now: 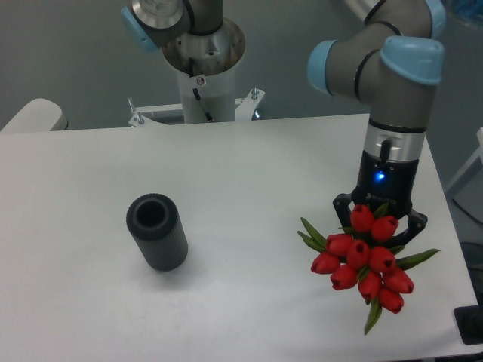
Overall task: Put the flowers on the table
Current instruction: 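Swing the held tulips toward the black vase and lower them onto the table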
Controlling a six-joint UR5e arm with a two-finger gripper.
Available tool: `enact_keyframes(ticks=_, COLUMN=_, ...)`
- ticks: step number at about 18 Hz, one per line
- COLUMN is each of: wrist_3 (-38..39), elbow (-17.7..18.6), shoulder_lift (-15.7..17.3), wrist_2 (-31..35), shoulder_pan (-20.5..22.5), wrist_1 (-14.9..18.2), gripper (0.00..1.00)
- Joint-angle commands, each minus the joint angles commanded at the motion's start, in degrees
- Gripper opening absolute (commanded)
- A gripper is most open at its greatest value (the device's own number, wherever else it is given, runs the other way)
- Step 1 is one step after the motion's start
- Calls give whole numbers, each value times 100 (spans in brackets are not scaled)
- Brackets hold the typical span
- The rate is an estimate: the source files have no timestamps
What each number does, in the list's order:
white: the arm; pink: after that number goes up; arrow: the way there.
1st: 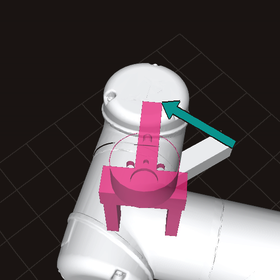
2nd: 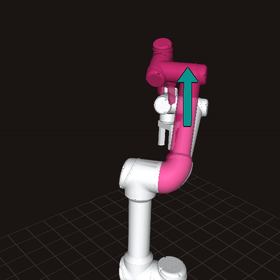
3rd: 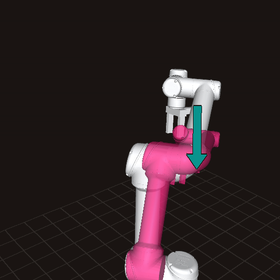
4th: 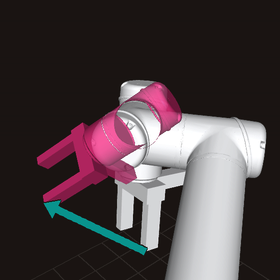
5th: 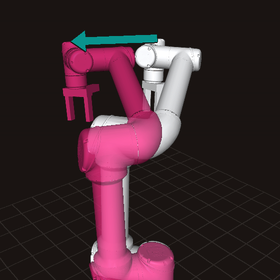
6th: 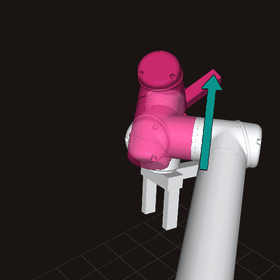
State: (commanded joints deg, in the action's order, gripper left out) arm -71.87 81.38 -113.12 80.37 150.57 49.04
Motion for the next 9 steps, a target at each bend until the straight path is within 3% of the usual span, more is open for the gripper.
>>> enact_keyframes(ticks=3, wrist_3=-573, elbow=123, shoulder_lift=-9, wrist_2=1110, shoulder_pan=-282, wrist_1=53, gripper=28)
enact_keyframes(ticks=6, wrist_3=-626, elbow=193, shoulder_lift=-26, wrist_2=1463, shoulder_pan=-414, wrist_1=115, gripper=28)
enact_keyframes(ticks=9, wrist_3=-741, elbow=544, shoulder_lift=0, wrist_2=2086, shoulder_pan=-537, wrist_1=89, gripper=28)
